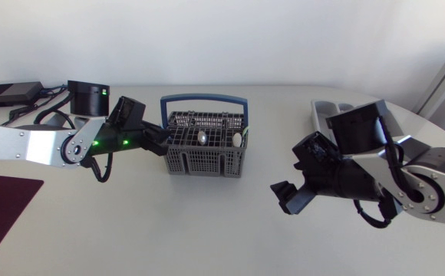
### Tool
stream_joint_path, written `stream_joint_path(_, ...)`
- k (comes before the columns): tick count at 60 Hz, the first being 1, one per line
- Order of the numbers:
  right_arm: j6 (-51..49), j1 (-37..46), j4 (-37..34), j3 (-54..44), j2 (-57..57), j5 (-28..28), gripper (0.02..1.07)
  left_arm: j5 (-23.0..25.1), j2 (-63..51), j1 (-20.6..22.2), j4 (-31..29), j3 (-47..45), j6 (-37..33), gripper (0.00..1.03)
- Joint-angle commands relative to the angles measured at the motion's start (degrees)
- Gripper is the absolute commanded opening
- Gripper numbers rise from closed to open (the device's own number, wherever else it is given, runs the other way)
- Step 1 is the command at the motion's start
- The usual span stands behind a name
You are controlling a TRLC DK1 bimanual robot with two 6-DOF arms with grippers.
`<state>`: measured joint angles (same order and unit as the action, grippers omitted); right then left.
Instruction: Transfer all utensils from the basket to the drawer tray.
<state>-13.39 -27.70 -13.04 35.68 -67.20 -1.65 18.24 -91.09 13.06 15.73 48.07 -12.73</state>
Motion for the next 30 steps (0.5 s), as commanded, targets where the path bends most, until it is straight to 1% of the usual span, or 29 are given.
stream_joint_path(1, -0.76, -0.60, 0.82, 0.35, -0.83, 0.33, 1.02, 0.48, -1.02, 0.30, 0.89, 1.41, -1.07, 0.05)
stream_joint_path(17, -0.76, -1.92, 0.38, 0.27, -0.48, 0.95, 1.02, 1.36, 0.74, 0.04, 0.71, 1.41, -0.89, 0.04)
stream_joint_path(30, -0.76, -2.79, -0.23, 0.71, -0.21, 1.39, 1.02, 2.50, 4.16, -0.32, -1.40, 2.11, -0.63, 0.04)
